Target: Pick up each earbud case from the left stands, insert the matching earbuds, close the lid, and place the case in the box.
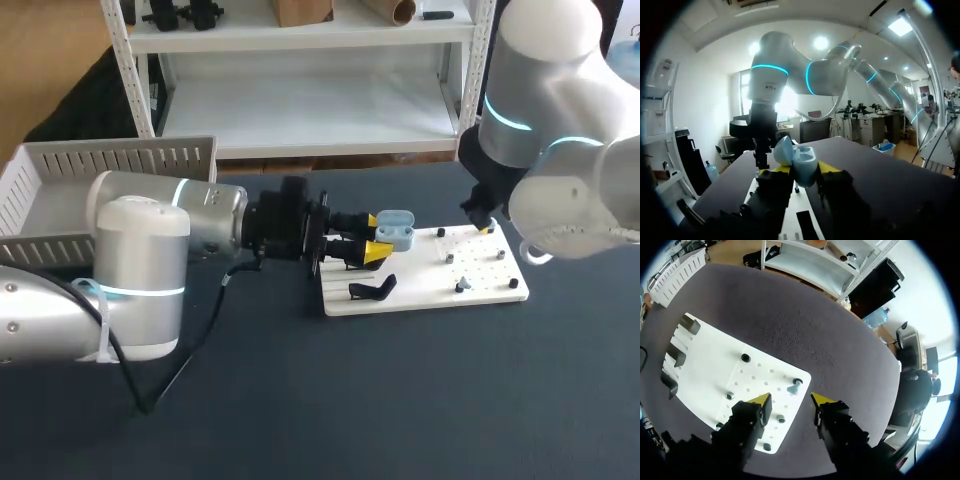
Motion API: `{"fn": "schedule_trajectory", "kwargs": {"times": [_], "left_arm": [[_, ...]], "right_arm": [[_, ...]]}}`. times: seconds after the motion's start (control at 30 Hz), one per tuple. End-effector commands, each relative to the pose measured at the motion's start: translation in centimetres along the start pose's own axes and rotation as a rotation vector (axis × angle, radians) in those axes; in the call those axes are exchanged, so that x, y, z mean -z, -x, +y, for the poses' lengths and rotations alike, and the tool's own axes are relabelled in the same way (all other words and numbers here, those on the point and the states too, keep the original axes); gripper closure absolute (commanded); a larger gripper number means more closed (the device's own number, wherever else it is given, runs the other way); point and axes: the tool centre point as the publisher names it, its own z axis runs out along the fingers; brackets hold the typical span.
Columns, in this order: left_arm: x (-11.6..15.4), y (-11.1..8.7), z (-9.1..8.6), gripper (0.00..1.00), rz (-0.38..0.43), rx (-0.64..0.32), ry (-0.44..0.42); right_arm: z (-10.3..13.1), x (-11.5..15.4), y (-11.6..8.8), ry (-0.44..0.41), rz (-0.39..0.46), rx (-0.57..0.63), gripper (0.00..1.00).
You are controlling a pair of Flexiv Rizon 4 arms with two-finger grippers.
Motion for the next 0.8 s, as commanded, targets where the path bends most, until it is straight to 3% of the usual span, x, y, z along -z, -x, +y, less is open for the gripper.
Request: {"fn": "schedule_trajectory", "kwargs": {"times": [0.03, 0.8], "left_arm": [[0.0, -0.1, -0.1, 1.00, -0.001, -0.002, 0.005], [0.0, -0.1, -0.1, 1.00, -0.001, -0.002, 0.005]], "right_arm": [[0.0, -0.5, 0.2, -0.013, 0.002, -0.009, 0.52], [-0.6, -1.7, 0.6, -0.067, -0.003, -0.058, 0.63]]}}
